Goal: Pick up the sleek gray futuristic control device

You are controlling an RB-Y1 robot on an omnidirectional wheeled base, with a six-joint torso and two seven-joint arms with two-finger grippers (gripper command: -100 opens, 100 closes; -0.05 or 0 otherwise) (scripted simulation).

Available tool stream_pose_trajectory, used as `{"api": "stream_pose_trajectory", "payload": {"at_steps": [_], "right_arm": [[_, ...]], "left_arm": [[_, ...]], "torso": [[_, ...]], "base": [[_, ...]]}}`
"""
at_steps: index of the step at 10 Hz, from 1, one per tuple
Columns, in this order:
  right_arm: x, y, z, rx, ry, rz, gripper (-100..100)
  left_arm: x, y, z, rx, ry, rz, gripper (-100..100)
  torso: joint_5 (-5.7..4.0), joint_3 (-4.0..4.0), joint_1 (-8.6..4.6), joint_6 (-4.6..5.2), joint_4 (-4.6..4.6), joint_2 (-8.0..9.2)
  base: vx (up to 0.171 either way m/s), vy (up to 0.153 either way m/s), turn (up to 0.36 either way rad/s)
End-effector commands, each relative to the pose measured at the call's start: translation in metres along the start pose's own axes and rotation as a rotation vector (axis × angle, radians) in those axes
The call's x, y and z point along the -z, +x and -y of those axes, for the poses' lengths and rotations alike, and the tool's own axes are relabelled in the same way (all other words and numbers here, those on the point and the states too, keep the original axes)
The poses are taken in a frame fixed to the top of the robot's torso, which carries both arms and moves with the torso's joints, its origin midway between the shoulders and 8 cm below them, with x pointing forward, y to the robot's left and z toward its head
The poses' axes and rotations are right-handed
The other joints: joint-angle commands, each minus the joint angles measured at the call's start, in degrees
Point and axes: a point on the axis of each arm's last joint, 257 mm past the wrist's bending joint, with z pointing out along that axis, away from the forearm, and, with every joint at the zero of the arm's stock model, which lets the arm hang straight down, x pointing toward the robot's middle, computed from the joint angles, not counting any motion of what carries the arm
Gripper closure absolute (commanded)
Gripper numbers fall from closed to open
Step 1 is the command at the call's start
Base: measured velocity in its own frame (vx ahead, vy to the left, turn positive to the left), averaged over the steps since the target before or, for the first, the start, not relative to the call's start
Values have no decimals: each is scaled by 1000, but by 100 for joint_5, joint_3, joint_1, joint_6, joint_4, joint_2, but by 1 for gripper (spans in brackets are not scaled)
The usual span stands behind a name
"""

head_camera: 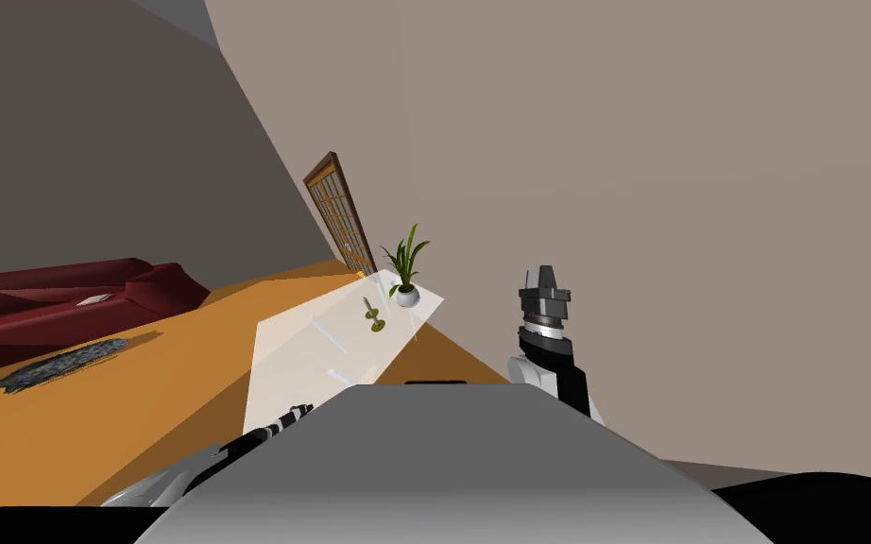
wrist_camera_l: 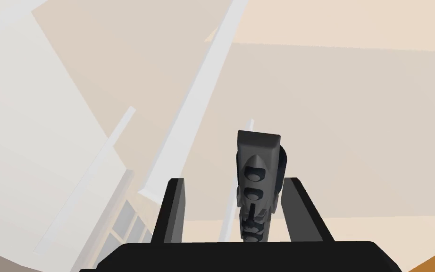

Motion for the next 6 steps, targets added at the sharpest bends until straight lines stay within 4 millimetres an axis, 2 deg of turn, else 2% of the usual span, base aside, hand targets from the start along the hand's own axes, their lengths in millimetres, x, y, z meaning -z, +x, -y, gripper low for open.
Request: {"api": "stream_pose_trajectory", "payload": {"at_steps": [1,4,5,6], "right_arm": [[0,0,0,0,0,0,0],[0,0,0,0,0,0,0],[0,0,0,0,0,0,0],[0,0,0,0,0,0,0]], "left_arm": [[0,0,0,0,0,0,100],[0,0,0,0,0,0,100],[0,0,0,0,0,0,0],[6,-9,-1,-5,1,-1,100]], "torso": [[0,0,0,0,0,0],[1,1,0,0,0,1],[0,1,0,0,0,2],[0,1,0,-1,0,2]], "base": [[0,0,0],[0,0,0],[0,0,0],[-16,-31,43]]}}
